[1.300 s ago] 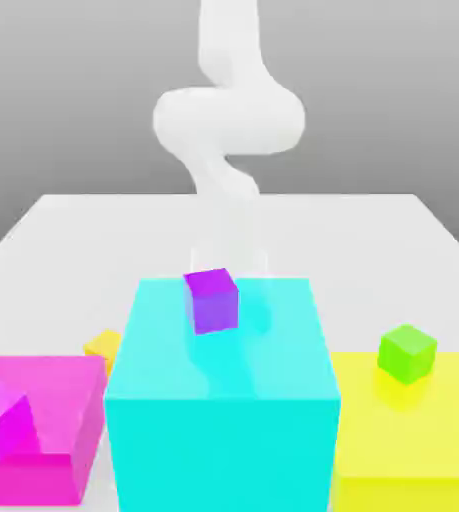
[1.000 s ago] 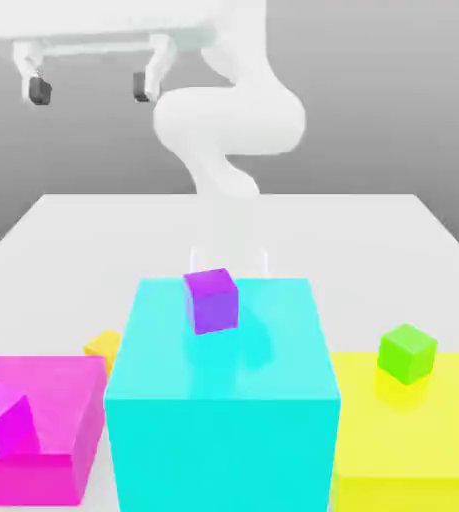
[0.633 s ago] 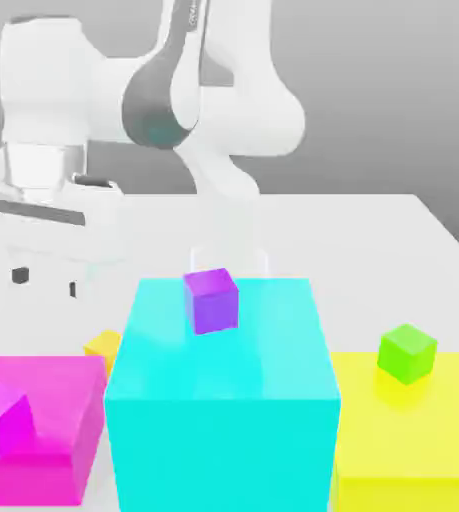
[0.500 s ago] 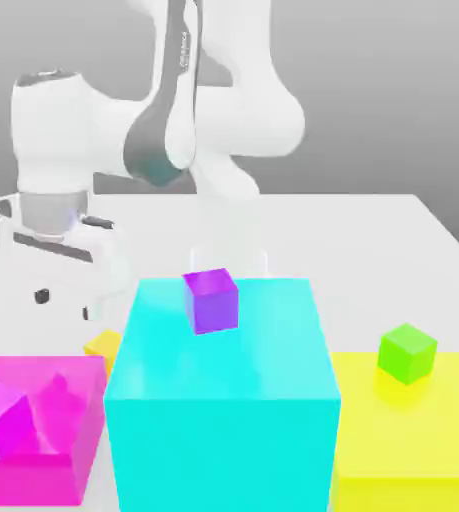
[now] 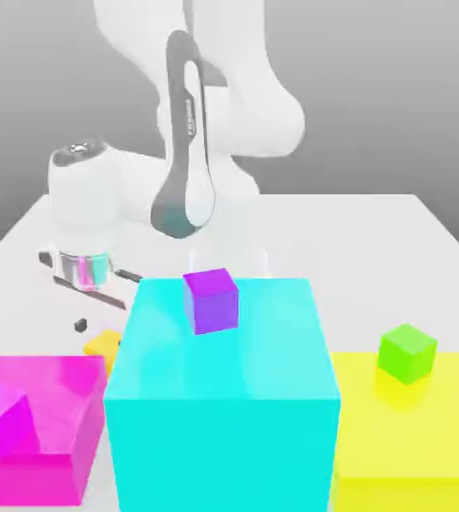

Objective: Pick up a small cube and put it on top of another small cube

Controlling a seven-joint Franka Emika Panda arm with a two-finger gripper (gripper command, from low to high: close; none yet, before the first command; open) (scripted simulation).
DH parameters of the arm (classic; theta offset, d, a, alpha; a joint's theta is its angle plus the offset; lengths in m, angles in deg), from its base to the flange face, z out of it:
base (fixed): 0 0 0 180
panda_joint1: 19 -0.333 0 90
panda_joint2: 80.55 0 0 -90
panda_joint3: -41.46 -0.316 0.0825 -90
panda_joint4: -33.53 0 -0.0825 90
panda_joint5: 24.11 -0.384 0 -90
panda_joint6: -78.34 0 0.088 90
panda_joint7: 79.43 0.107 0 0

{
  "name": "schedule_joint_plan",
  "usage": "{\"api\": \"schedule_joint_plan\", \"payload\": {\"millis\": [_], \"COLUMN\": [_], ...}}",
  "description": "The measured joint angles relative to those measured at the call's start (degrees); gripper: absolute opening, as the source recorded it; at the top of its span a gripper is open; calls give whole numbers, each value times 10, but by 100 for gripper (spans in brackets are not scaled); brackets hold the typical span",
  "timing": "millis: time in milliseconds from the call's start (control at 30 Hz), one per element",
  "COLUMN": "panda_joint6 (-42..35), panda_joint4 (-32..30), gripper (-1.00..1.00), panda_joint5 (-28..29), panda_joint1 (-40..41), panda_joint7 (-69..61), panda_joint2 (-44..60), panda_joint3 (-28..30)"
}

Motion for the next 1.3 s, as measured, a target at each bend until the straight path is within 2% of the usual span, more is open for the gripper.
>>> {"api": "schedule_joint_plan", "payload": {"millis": [100, 233, 267, 467, 600, 733, 867, 1133, 1300], "panda_joint6": [28, 65, 70, 72, 46, 10, -27, -93, -195], "panda_joint4": [4, 6, 6, 6, 5, 1, -5, -23, 59], "gripper": [0, 0, -100, -100, -100, -100, -100, -100, -100], "panda_joint5": [-44, -50, -49, -47, -36, 17, 72, 88, 66], "panda_joint1": [54, 131, 140, 145, 104, 57, 59, 71, 70], "panda_joint7": [-32, -44, -44, -42, -29, 12, 50, 52, 17], "panda_joint2": [31, 72, 78, 80, 52, 11, -32, -113, -137], "panda_joint3": [-64, -139, -147, -151, -111, -51, -35, -31, -7]}}
